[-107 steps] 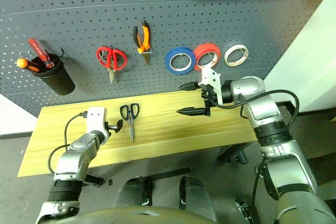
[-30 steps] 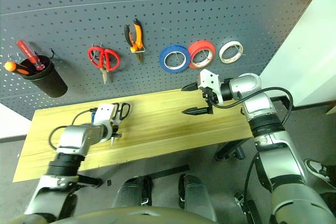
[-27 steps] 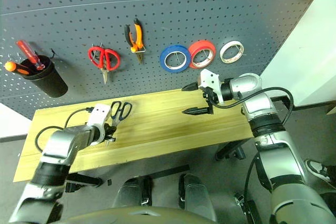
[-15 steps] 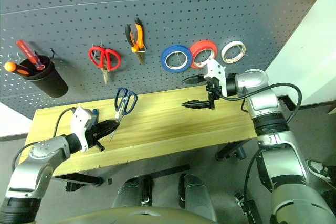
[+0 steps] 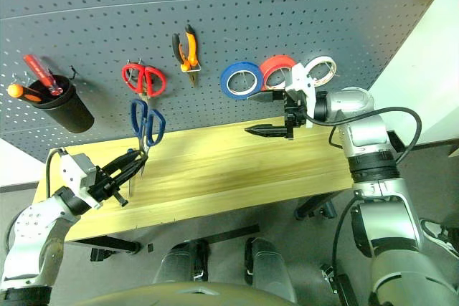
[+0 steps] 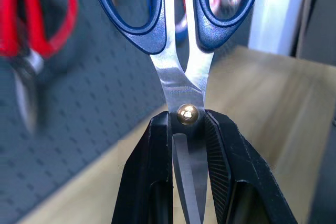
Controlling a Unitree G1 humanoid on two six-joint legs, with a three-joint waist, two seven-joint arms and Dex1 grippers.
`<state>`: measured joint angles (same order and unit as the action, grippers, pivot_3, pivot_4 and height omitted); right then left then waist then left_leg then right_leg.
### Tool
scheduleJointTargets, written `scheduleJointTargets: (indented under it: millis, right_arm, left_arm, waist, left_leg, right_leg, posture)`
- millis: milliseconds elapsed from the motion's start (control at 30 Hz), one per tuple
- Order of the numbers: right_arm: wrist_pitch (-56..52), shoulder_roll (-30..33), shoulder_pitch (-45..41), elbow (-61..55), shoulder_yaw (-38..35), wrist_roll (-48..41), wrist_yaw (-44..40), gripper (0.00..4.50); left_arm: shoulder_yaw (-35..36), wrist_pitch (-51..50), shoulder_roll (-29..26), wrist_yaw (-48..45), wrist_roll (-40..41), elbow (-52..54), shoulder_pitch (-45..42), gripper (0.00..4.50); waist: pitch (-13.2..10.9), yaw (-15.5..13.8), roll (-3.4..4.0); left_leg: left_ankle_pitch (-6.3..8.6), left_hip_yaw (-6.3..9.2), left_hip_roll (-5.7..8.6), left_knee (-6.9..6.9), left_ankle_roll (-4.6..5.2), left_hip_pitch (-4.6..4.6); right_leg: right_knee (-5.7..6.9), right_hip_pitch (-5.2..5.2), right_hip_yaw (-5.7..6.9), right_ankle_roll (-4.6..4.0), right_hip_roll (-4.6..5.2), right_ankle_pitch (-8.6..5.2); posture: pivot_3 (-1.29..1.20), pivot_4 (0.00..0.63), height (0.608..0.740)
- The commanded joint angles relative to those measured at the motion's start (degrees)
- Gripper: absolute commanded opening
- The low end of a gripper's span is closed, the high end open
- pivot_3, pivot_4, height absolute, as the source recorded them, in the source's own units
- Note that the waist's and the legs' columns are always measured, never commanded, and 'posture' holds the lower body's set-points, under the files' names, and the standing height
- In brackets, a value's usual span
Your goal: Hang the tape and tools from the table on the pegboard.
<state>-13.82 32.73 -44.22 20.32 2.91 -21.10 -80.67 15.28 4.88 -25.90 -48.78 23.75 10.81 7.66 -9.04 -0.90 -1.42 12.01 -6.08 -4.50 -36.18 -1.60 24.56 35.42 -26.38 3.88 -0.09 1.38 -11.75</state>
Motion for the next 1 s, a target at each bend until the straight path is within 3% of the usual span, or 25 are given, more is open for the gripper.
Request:
scheduleJointTargets:
  millis: [33,167,400,733,1000]
  right_arm:
    - [-0.8,-0.12,-1.51,-2.25,-1.76,-2.01,0.39,4.5]
    - [-2.94,-0.84,-2.26,-4.55,-3.16,-4.79,1.07,4.5]
    - [-5.22,-0.44,-2.84,-8.61,-3.51,-6.79,2.19,4.5]
    - [-5.35,0.7,-3.51,-8.82,-2.61,-6.2,1.75,4.5]
    - [-5.4,0.83,-3.0,-8.79,-2.24,-5.62,2.25,4.5]
  left_arm:
    - [-0.53,2.89,1.43,3.39,-1.49,-0.16,-3.54,0.51]
    - [-4.59,6.56,5.46,9.38,-8.23,-6.91,-11.68,0.51]
    - [2.2,12.58,0.93,4.27,-2.22,-19.73,-14.71,0.51]
    - [5.99,16.63,1.22,5.26,0.69,-12.89,-7.16,0.51]
    - [6.04,22.47,-1.57,2.49,-2.02,-27.1,-9.84,0.51]
  waist:
    - [0.01,-0.03,0.01]
    - [0.3,-0.81,0.17]
    - [0.77,-1.33,0.16]
    - [1.11,-1.31,0.15]
    - [1.34,-1.42,0.22]
  left_leg:
    - [0.0,0.01,0.0,-0.02,0.0,0.0]
    - [-0.11,-0.19,0.09,-0.08,0.19,0.01]
    - [-0.11,-0.2,-0.31,-0.14,0.18,-0.08]
    - [-0.1,-0.28,-0.31,-0.28,0.15,-0.07]
    - [-0.01,-0.22,-0.32,-0.3,0.0,-0.09]
  right_leg:
    - [0.01,0.02,0.0,0.01,0.0,0.01]
    - [0.02,0.08,-0.01,0.41,-0.08,0.25]
    - [0.05,0.02,-0.11,0.33,-0.63,0.35]
    - [0.02,0.05,-0.26,0.15,-0.51,0.45]
    - [0.04,0.04,-0.17,-0.09,-0.61,0.41]
  posture:
    - [0.1,0.071,0.74]
    - [0.12,0.052,0.74]
    - [0.12,0.048,0.74]
    - [0.11,0.047,0.74]
    - [0.1,0.054,0.74]
